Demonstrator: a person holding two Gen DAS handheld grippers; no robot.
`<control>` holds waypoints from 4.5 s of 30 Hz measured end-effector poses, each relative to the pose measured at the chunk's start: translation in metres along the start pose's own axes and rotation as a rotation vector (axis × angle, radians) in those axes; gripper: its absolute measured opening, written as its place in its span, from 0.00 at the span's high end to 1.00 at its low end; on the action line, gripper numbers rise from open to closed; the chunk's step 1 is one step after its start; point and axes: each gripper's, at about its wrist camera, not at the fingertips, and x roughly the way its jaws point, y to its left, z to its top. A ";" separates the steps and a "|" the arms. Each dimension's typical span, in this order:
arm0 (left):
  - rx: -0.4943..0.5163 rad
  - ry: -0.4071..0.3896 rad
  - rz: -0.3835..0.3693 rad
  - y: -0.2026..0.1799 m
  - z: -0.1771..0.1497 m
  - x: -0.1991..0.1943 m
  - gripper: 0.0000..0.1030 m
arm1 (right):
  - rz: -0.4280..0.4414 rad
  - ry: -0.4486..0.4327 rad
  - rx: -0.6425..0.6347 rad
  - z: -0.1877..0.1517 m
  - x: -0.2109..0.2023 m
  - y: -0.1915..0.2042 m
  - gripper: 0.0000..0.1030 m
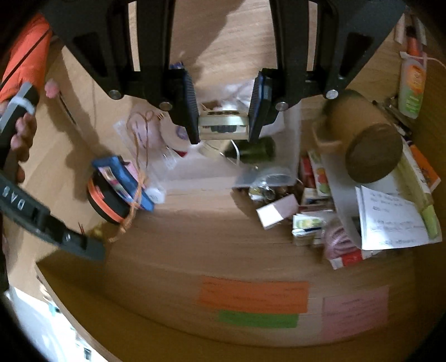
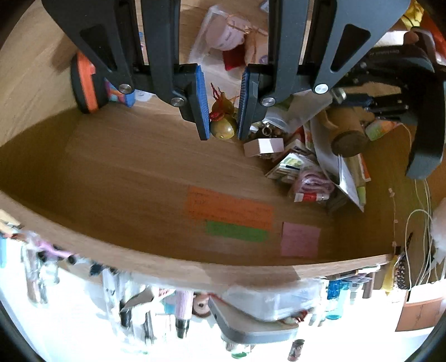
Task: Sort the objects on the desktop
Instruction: 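Carry the gold bell and green-capped item over the clear box with both tools, then release the gold bell and green-capped item into the clear box with both tools, then grasp the blue Max staple box with right tool while left tool approaches white shell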
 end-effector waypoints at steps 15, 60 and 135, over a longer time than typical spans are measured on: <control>0.013 -0.044 0.016 0.007 0.040 0.007 0.68 | 0.002 0.020 0.086 0.014 0.035 -0.027 0.83; 0.025 0.093 0.062 0.068 0.014 -0.009 0.43 | 0.052 0.207 0.065 -0.060 0.072 -0.008 0.45; 0.087 0.308 0.073 -0.071 -0.083 0.106 0.41 | 0.097 0.323 0.310 -0.185 0.004 -0.032 0.53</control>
